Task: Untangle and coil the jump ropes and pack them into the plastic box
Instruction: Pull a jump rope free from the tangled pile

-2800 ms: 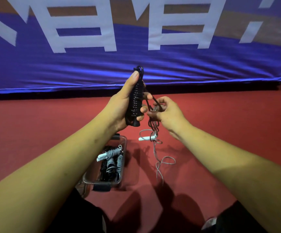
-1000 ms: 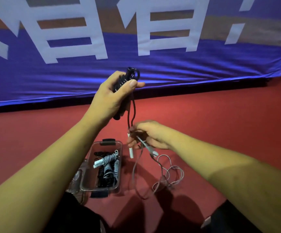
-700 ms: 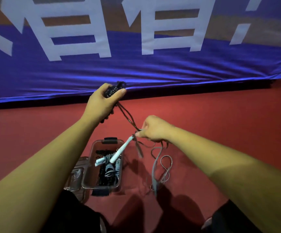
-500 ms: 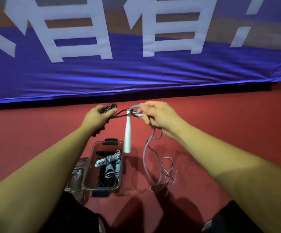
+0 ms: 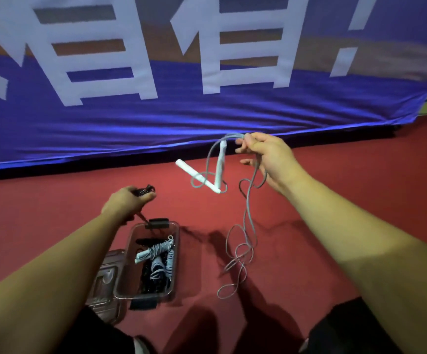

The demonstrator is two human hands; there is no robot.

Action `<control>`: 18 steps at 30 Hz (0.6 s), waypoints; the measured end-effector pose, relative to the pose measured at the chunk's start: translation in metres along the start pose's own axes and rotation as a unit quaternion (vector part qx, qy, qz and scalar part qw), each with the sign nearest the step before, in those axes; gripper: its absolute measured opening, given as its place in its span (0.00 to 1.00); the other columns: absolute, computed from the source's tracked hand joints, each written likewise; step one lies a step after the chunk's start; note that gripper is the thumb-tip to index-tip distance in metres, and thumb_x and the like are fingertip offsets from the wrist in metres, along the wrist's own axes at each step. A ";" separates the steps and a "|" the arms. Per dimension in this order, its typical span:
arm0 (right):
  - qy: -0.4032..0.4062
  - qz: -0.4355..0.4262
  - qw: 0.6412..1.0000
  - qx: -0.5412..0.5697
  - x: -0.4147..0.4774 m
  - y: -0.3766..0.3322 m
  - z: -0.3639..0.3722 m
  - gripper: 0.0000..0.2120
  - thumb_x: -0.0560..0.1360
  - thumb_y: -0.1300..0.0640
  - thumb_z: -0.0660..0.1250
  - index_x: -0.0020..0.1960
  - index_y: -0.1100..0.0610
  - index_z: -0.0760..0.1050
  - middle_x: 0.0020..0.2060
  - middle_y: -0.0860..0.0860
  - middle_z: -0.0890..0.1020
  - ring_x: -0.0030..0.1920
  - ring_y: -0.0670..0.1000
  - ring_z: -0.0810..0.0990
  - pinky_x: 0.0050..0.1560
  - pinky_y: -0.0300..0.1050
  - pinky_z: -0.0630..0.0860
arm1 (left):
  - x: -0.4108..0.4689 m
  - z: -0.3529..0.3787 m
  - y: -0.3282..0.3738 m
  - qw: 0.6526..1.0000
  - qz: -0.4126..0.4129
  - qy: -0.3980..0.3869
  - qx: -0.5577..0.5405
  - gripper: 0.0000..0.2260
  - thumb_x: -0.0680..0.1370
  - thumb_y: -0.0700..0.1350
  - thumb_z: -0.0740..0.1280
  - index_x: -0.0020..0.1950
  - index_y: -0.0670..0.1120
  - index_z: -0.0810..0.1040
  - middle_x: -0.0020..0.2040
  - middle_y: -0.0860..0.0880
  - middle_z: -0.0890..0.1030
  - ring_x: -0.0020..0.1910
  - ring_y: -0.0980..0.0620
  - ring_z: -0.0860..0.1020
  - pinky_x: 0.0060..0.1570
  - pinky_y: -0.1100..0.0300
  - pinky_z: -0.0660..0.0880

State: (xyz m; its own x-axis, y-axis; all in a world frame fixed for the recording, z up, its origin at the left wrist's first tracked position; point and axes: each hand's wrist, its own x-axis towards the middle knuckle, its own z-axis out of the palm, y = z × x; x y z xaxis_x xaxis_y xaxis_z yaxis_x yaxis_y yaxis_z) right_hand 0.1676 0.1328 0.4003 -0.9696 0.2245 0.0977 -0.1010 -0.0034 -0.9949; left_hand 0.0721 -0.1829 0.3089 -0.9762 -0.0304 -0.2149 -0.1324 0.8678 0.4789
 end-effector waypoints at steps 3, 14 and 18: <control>0.016 0.034 0.995 -0.096 0.002 0.019 -0.001 0.16 0.81 0.60 0.61 0.34 0.57 0.74 0.37 0.54 0.81 0.34 0.47 0.78 0.35 0.37 0.70 | -0.007 -0.008 0.024 0.998 0.046 0.012 -0.052 0.22 0.72 0.67 0.69 0.50 0.49 0.77 0.38 0.46 0.83 0.23 0.48 0.77 0.19 0.63 0.68; -0.169 0.099 0.944 -0.267 -0.020 0.031 0.026 0.29 0.74 0.43 0.69 0.69 0.59 0.72 0.63 0.53 0.78 0.62 0.49 0.77 0.67 0.42 0.69 | -0.075 -0.030 0.101 0.898 0.131 -0.247 -0.341 0.20 0.81 0.59 0.58 0.61 0.43 0.72 0.39 0.47 0.84 0.19 0.52 0.68 0.19 0.67 0.63; -0.288 0.156 0.940 -0.097 -0.039 0.038 0.054 0.13 0.77 0.64 0.66 0.60 0.68 0.71 0.44 0.61 0.83 0.43 0.55 0.84 0.51 0.47 0.81 | -0.072 -0.029 0.107 0.863 0.127 -0.313 -0.377 0.28 0.71 0.73 0.62 0.49 0.50 0.85 0.48 0.37 0.75 0.28 0.50 0.66 0.28 0.63 0.60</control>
State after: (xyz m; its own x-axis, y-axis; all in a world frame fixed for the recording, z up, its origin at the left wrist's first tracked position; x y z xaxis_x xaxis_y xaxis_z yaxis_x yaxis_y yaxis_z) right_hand 0.1892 0.0713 0.3604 -0.9109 -0.3223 -0.2575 0.1967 0.2093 -0.9579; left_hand 0.1233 -0.1028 0.4004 -0.7378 0.5912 -0.3259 -0.2324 0.2309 0.9448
